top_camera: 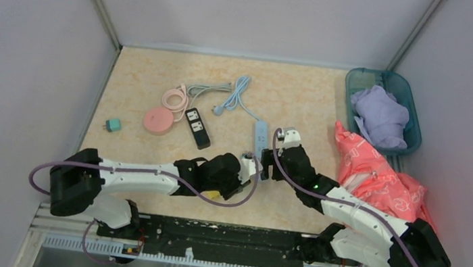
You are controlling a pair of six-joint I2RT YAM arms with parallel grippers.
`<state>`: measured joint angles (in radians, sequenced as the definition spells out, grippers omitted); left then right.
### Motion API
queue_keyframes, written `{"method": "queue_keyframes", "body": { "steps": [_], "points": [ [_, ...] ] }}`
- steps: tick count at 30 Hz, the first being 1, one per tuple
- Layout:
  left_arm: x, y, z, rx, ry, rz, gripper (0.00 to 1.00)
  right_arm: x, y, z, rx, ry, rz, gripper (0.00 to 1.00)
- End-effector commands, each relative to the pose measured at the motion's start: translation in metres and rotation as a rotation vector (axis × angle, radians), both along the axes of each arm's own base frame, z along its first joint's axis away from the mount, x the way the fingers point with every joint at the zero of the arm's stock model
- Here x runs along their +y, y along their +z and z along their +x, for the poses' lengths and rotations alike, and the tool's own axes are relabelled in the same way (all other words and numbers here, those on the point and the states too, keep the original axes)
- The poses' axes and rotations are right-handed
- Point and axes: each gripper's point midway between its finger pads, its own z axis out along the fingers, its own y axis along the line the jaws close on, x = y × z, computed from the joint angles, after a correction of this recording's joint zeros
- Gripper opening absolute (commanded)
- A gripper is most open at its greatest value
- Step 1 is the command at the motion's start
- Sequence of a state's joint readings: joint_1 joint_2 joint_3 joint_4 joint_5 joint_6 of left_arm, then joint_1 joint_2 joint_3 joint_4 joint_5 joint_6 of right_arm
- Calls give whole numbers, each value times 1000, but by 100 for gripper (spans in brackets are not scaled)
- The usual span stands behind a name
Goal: Insert the plug
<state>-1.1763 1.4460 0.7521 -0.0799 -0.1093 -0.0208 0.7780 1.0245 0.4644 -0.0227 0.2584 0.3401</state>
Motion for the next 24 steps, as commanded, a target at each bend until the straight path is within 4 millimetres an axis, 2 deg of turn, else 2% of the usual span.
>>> {"method": "queue_keyframes", "body": {
  "steps": [1,8,13,17,24],
  "points": [
    [-5,35,11,-69,20,-135,10,27,25,3,-58,102,80,79],
    [5,71,27,-27,47,-342,8,46,36,-1,-51,230,122,80],
    [27,86,46,39,95,-484,8,53,48,-5,-42,330,254,80],
    [32,100,47,34,78,-579,7,62,67,-15,-59,456,369,80],
    [32,124,40,70,-14,-714,7,68,97,-27,-132,628,442,80]
  ]
}}
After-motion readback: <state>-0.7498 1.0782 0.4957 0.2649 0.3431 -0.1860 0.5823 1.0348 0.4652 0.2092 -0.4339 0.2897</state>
